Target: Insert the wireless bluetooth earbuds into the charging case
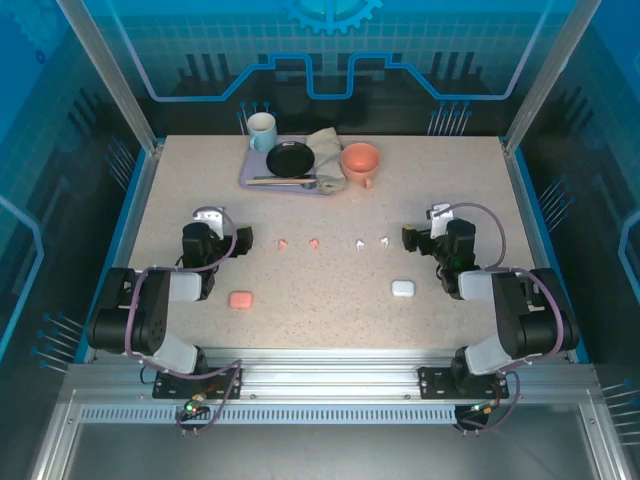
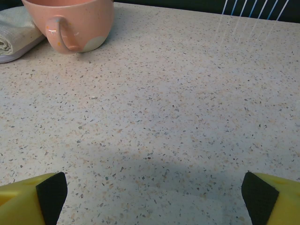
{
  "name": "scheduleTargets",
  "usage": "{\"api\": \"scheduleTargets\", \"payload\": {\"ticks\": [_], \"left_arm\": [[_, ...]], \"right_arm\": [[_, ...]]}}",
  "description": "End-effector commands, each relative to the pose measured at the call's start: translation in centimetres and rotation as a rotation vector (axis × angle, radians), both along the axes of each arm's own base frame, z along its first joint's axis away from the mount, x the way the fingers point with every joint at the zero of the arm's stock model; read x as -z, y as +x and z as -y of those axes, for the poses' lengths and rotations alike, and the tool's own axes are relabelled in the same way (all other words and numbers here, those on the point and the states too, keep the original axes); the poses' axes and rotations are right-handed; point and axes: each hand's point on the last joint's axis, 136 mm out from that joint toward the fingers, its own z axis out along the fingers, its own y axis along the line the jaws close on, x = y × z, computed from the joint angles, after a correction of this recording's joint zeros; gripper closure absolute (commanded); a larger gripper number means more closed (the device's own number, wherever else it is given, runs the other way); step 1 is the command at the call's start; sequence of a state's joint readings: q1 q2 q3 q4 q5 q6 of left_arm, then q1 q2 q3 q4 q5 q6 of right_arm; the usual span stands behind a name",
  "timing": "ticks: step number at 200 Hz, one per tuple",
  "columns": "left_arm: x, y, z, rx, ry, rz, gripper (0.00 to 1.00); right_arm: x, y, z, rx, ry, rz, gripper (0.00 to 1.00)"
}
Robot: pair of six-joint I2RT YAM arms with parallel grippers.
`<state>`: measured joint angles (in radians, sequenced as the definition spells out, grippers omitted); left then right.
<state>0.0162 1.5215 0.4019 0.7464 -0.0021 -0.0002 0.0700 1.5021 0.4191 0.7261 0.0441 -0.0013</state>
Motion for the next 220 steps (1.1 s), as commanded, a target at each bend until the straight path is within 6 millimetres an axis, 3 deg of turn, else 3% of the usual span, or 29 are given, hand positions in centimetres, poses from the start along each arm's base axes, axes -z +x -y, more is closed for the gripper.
{"api": "scheduleTargets", "payload": {"ticks": [1, 176, 204, 220], "left_arm": [[-1.6, 0.8, 0.2, 0.016, -0.01, 0.05, 0.01], [-1.6, 0.8, 0.1, 0.011, -0.009, 0.053, 0.01], [-2.7, 0.8, -0.2, -0.009, -0.008, 0.035, 0.01], [-3.5, 0.6, -0.7, -0.036, -0.002, 0.006, 0.01]], "right_arm": [[-1.0, 0.8, 0.5, 0.008, -0.003, 0.031, 0.0], [-1.0, 0.7, 0.6, 0.004, 0.008, 0.031, 0.0], [-3.8, 0.9, 1.9, 0.119, -0.02, 0.006, 0.0], [-4.3, 0.0, 2.3, 0.173, 0.03, -0.156, 0.0]]}}
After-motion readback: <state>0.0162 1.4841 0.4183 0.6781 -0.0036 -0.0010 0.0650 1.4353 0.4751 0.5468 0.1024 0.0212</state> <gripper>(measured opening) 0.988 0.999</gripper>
